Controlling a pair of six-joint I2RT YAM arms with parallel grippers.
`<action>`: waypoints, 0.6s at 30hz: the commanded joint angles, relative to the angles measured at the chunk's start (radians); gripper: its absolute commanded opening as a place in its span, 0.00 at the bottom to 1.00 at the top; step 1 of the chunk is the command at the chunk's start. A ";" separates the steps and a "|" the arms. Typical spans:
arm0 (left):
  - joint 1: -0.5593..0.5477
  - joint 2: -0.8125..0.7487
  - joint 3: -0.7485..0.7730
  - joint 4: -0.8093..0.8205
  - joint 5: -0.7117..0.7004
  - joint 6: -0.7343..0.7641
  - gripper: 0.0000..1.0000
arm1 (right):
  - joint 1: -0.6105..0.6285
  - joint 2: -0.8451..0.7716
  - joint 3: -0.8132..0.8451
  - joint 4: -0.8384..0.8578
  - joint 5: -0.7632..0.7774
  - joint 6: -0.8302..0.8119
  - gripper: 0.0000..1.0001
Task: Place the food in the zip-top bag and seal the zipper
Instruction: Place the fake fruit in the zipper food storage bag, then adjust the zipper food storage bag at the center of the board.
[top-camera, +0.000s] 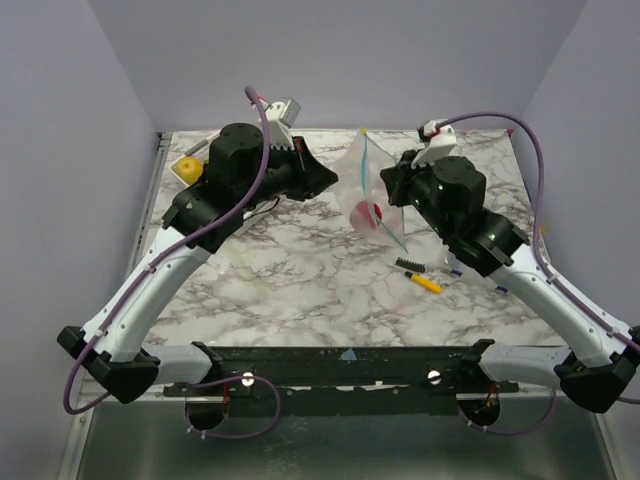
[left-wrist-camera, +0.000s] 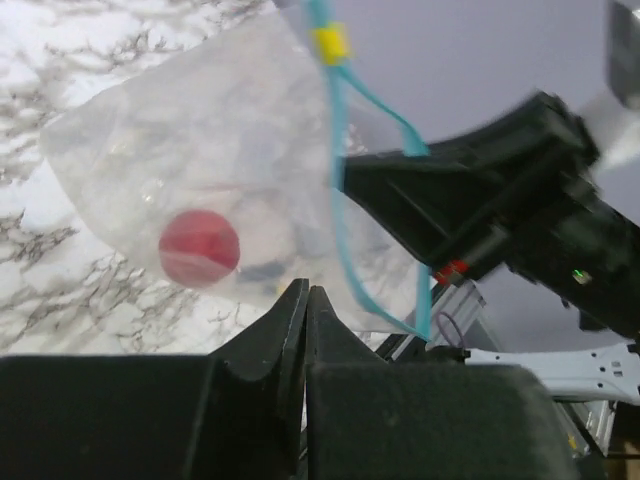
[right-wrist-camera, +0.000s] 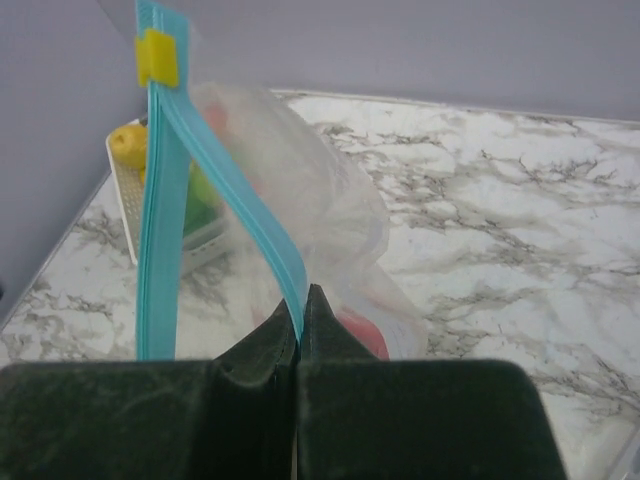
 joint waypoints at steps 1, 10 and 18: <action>0.084 0.178 -0.076 -0.126 0.066 -0.068 0.00 | 0.003 -0.004 -0.222 0.157 0.040 -0.008 0.00; -0.011 -0.045 -0.362 0.206 0.033 -0.062 0.72 | 0.003 0.104 -0.149 0.052 -0.034 0.020 0.01; -0.076 0.052 -0.289 0.193 0.008 -0.064 0.82 | 0.004 0.083 -0.130 0.027 -0.057 0.051 0.01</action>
